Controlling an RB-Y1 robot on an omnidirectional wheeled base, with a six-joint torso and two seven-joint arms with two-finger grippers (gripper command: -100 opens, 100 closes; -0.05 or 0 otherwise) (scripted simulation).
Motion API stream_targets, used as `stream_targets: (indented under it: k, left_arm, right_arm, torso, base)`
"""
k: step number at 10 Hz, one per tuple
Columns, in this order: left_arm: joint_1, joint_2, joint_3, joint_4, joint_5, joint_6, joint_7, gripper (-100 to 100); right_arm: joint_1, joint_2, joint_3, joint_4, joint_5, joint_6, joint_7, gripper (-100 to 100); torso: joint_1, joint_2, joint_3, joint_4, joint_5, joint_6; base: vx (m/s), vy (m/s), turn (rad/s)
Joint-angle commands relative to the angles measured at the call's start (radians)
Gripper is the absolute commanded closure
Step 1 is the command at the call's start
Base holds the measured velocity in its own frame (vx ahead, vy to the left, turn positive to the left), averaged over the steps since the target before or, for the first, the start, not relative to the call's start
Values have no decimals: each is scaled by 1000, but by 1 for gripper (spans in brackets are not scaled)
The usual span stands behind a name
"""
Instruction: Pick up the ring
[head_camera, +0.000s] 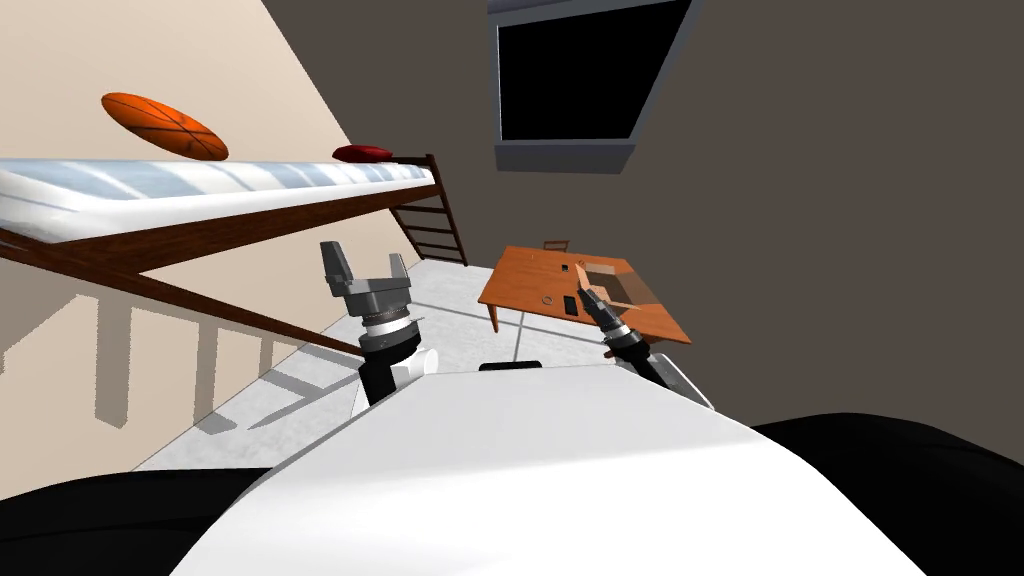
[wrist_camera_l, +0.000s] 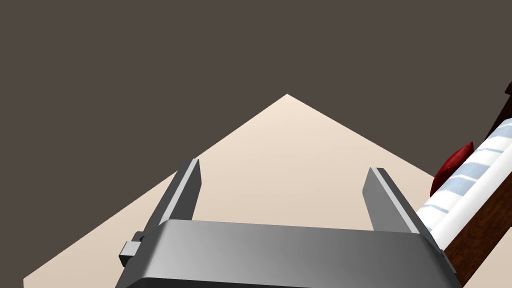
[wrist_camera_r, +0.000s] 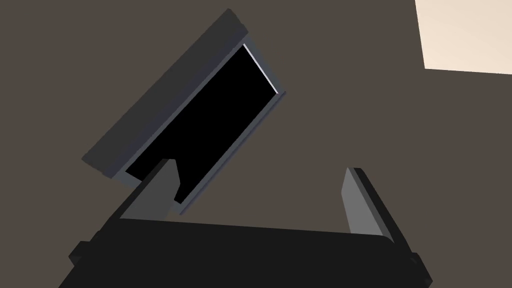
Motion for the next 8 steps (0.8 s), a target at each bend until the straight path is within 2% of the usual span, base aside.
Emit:
stream_targets:
  k: [1,3,4,6,7,8]
  left_arm:
    - [0,0,0,0,0,0,0,0]
    - [0,0,0,0,0,0,0,0]
    - [0,0,0,0,0,0,0,0]
    - [0,0,0,0,0,0,0,0]
    - [0,0,0,0,0,0,0,0]
    - [0,0,0,0,0,0,0,0]
  right_arm:
    - [3,-28,8,33,12,2,10,-100]
    - [11,-97,35,107,52,14,31,-100]
    - [11,-110,35,120,52,14,31,-100]
    - [13,-176,71,195,92,25,50,-100]
    - [13,-192,71,213,92,25,50,-100]
    - [13,-227,93,246,113,31,58,-100]
  torso:
    - [0,0,0,0,0,0]
    - [1,-1,0,0,0,0]
    - [1,-1,0,0,0,0]
    - [1,-2,-1,0,0,1]
    - [2,-3,-1,0,0,0]
    - [1,-3,-2,-1,0,1]
  base:
    - [-21,-27,119]
    - [-23,-13,290]
    - [-16,-17,159]
    - [-4,-4,291]
    - [2,-5,192]
    - [7,6,244]
